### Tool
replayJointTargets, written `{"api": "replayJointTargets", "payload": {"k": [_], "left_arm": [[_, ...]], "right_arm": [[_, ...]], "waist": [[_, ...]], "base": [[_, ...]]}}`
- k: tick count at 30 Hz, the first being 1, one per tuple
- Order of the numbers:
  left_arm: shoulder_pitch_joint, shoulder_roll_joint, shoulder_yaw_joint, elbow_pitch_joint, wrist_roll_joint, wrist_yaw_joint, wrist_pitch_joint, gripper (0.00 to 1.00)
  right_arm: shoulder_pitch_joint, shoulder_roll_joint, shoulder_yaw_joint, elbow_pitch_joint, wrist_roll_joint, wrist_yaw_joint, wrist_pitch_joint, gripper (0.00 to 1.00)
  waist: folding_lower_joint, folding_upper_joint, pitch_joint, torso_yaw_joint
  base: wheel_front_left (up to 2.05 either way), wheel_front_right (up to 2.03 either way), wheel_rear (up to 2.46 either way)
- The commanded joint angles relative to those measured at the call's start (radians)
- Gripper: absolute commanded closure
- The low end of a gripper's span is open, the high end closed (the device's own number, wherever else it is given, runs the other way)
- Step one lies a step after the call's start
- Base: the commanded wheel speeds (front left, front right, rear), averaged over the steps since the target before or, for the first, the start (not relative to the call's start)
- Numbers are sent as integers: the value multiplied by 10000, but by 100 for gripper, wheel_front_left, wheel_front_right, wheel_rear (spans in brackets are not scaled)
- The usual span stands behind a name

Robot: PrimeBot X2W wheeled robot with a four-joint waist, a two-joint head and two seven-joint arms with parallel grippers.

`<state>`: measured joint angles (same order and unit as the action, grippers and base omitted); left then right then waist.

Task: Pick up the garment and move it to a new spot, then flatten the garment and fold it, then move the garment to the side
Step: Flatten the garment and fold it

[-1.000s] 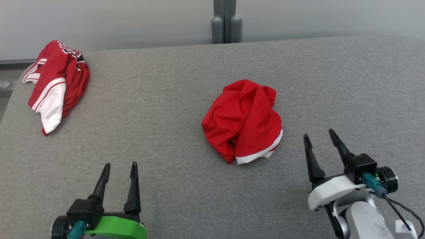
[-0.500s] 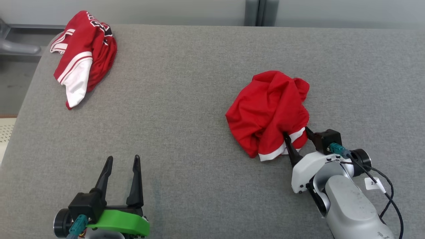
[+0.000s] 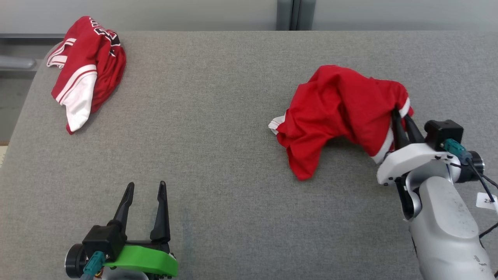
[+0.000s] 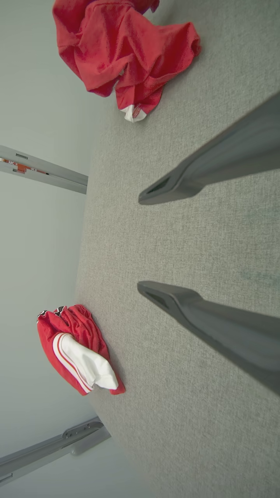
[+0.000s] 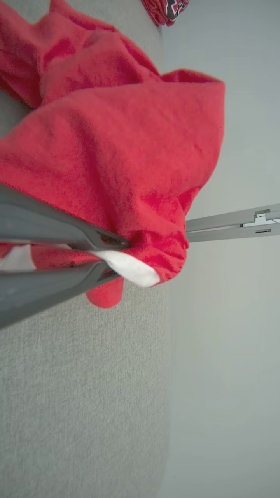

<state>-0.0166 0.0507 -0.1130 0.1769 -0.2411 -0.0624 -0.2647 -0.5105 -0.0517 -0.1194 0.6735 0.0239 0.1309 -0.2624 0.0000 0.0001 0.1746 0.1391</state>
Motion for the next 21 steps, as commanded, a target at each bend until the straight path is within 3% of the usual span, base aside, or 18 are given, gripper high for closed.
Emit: {"api": "replayJointTargets", "payload": {"k": [1, 3, 4, 5, 6, 7, 15, 21], "left_arm": [[-116, -3, -16, -15, 11, -13, 5, 0], [-168, -2, -35, -15, 10, -15, 5, 0], [-190, -2, -49, -17, 12, -16, 5, 0], [-206, -2, -52, -21, 14, -14, 5, 0], [-218, -2, -53, -18, 19, -10, 5, 0], [-230, -2, -51, -15, 22, -5, 5, 0], [-161, -1, 3, 56, 52, -27, 5, 0], [-62, -1, 22, 21, 90, -71, 5, 0]], "right_arm": [[153, -52, -321, 64, -260, -3, -32, 100], [130, -74, -823, 235, -697, -3, -32, 100], [85, -103, -1075, 213, -904, -3, -34, 90], [79, -106, -1285, 235, -1058, -3, -34, 69], [67, -92, -1448, 218, -1198, -3, -34, 17], [65, -83, -1576, 146, -1269, -3, -35, 0], [1106, -10, -1873, -735, -1081, -3, -34, 0], [1978, -4, -1414, -824, -556, -3, -35, 0]], "waist": [[0, -1, 29, -38], [0, -1, 80, -57], [0, -1, 114, -65], [0, -1, 141, -72], [0, -1, 170, -85], [0, -1, 184, -96], [0, -1, -8, -304], [0, -1, -32, -454]], "base": [[0, 0, 0], [0, 0, 0], [0, 0, 0], [0, 0, 0], [0, 0, 0], [0, 0, 0], [0, 0, 0], [0, 0, 0]]}}
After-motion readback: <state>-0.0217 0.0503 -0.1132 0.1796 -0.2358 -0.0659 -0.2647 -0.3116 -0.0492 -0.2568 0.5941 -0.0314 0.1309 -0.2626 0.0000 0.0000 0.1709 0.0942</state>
